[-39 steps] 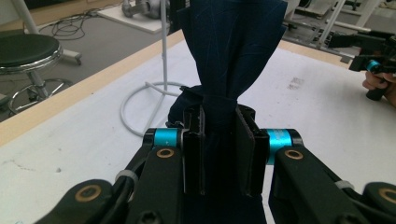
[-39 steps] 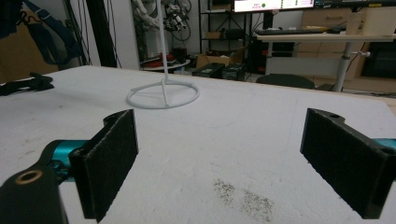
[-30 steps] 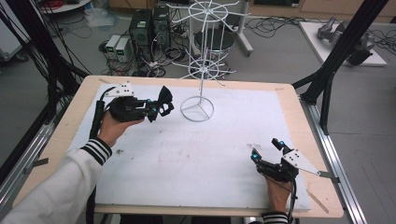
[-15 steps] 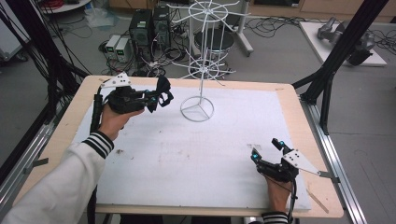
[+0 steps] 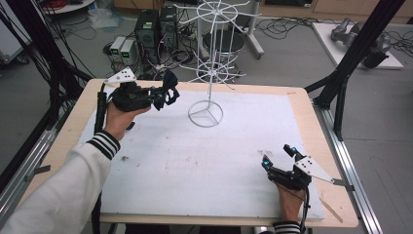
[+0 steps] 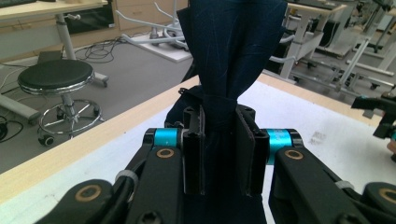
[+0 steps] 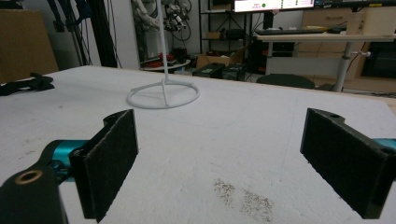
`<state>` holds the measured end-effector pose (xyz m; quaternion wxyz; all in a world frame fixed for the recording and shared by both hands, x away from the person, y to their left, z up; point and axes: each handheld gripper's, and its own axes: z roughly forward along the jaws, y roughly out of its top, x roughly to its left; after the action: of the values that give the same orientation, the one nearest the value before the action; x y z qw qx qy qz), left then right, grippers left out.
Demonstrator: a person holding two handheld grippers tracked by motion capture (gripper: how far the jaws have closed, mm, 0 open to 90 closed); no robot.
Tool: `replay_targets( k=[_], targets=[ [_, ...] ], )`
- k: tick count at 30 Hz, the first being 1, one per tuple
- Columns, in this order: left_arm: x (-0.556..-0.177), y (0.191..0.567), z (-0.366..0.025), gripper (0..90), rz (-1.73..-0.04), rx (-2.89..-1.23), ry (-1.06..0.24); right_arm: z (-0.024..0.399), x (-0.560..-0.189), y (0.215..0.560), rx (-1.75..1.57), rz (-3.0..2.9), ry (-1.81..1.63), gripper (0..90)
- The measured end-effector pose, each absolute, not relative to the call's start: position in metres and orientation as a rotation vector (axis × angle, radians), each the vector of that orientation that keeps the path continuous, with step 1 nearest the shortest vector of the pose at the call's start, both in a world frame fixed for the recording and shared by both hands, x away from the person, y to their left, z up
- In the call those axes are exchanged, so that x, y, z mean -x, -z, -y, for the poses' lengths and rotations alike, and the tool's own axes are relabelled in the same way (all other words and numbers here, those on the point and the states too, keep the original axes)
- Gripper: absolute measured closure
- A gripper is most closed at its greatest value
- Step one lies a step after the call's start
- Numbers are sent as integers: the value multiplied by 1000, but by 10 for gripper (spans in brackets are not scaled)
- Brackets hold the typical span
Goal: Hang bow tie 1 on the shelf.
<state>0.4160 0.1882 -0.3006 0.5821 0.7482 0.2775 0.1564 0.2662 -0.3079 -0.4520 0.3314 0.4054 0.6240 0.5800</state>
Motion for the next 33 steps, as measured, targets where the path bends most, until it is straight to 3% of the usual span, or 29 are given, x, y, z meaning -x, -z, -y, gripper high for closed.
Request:
replay_targets(
  k=[33],
  targets=[
    [-479, 264, -184, 747, -739, -1692, -446, 308, -266, 452, -1058, -1635, -1516, 106]
  ],
)
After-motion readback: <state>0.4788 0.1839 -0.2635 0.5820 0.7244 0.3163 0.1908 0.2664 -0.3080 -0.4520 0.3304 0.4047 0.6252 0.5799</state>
